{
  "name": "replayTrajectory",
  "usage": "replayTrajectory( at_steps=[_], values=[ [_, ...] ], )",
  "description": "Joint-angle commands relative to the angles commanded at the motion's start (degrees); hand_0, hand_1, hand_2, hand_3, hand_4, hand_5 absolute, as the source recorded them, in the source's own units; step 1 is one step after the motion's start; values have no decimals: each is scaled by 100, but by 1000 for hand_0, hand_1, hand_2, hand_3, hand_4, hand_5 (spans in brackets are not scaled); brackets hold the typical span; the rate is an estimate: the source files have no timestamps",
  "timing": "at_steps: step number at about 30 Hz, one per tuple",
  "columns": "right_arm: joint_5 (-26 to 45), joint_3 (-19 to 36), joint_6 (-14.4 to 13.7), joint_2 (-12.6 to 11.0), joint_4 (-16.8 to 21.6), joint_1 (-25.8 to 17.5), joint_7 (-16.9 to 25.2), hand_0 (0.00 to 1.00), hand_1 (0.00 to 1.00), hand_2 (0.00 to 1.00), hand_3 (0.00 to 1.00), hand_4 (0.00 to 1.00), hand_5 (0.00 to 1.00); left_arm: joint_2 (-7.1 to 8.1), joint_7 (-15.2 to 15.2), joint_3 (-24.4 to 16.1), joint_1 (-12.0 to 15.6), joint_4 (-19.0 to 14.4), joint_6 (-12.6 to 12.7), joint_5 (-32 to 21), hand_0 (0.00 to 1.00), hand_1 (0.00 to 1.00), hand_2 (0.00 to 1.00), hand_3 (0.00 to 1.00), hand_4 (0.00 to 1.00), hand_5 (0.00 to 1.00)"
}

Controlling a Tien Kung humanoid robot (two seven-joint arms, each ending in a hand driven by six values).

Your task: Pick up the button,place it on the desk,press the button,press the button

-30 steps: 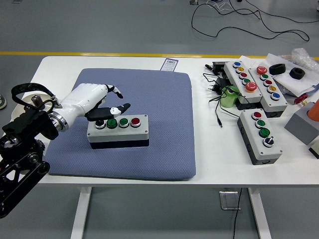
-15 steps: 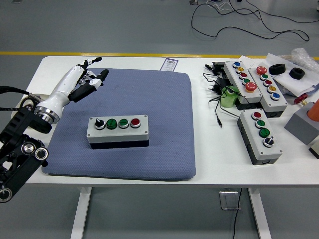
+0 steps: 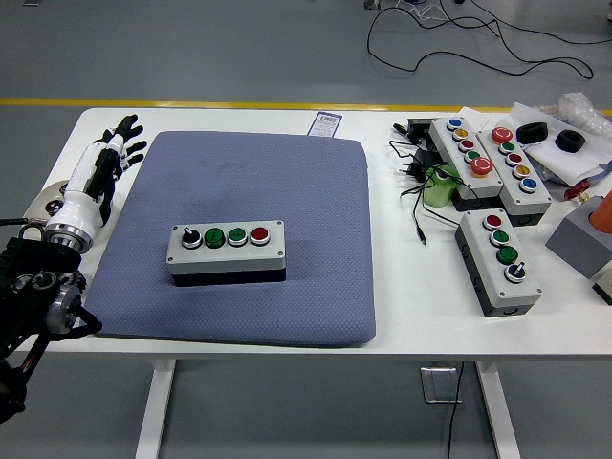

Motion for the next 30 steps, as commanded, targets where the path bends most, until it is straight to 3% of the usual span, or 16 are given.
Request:
replayTrajectory(
  at_steps=[3,5,30],
  values=[
    [5,0,-1,4,0,-3,-5,658,650,701,605,455,330,-26,11,-37,36,23,-31,-707,852,899,947,949,667,998],
    [13,-6,-3,3,0,-3,-7,658,650,701,606,454,327,-34,20,-52,51,31,-44,-853,855,900,946,947,666,998],
    [-10,-1,-12,7,0,-48,-5,658,650,701,606,454,327,-66,119,-83,105,136,-156,-799,857,902,942,944,655,998]
  ],
)
